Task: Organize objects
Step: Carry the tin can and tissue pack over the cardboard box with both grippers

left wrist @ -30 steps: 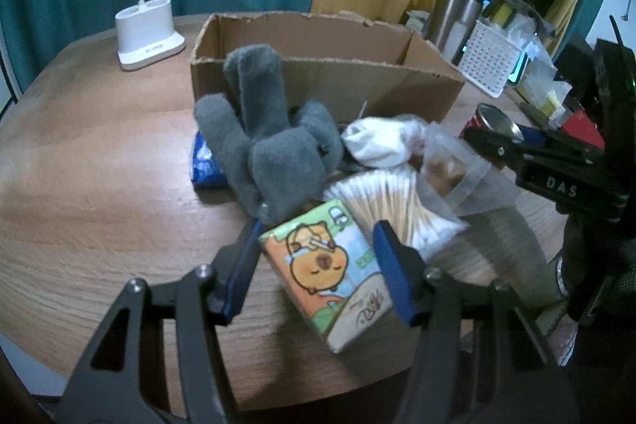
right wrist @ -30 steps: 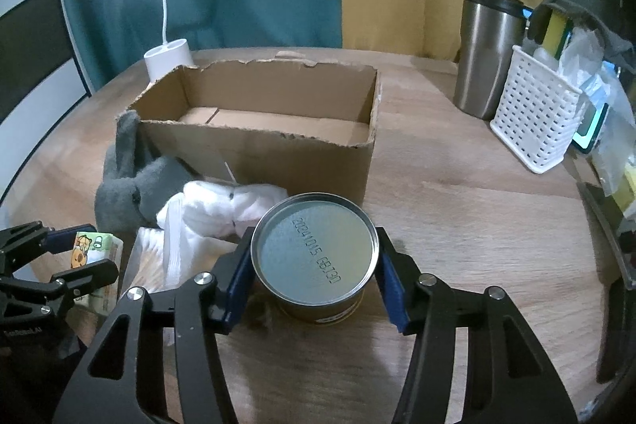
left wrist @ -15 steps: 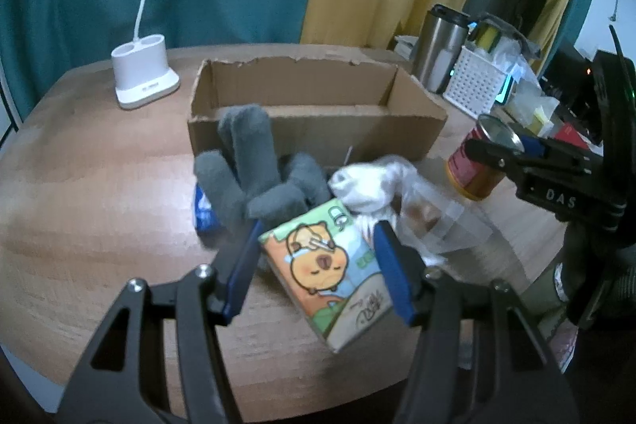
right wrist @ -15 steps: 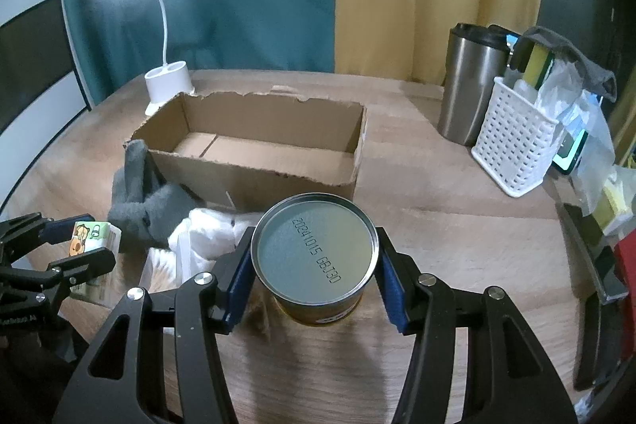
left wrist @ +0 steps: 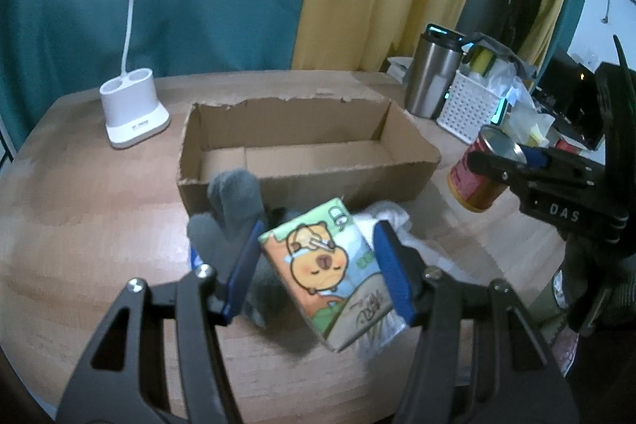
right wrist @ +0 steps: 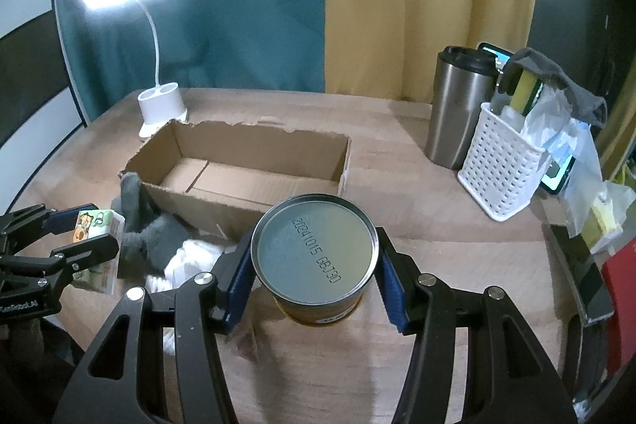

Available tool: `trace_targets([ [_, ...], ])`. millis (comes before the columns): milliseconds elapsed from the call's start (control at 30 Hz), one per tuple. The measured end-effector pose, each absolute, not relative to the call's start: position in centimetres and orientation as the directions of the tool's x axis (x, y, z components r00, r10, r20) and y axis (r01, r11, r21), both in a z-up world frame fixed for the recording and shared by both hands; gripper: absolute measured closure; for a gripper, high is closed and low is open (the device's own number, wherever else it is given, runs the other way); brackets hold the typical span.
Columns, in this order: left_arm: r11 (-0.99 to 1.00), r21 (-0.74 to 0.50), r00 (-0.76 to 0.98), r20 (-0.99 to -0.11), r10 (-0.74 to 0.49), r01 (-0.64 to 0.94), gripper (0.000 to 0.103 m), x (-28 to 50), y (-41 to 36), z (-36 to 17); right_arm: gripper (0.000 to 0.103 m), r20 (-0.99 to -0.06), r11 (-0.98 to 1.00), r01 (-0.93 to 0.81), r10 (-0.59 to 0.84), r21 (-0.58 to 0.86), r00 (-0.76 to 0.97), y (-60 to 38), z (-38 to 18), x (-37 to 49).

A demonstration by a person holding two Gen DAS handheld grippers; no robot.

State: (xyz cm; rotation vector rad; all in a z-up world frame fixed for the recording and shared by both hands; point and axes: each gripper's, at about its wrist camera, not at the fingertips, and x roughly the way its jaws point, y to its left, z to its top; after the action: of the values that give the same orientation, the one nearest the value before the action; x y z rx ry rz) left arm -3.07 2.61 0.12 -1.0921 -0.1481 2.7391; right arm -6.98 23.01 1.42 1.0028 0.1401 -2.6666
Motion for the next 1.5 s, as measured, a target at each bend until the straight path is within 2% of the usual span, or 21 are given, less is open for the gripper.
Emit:
trace_targets([
  [767, -0.972, -0.157, -0.733, -0.638, 0.236, -0.176, 0.044, -6.6, 2.7, 2.1, 0.045, -0.641, -0.951, 0.309, -0.241, 0.007, -0.729, 22.6, 3.4, -9.5],
  [1500, -0.965, -0.174, -0.715, -0.647, 0.263, -0.197, 0.044, -11.1, 3.2, 1.8, 0.045, -0.658, -0.937, 0.348, -0.274, 0.019, -0.702, 21.0, 3.2, -13.8],
])
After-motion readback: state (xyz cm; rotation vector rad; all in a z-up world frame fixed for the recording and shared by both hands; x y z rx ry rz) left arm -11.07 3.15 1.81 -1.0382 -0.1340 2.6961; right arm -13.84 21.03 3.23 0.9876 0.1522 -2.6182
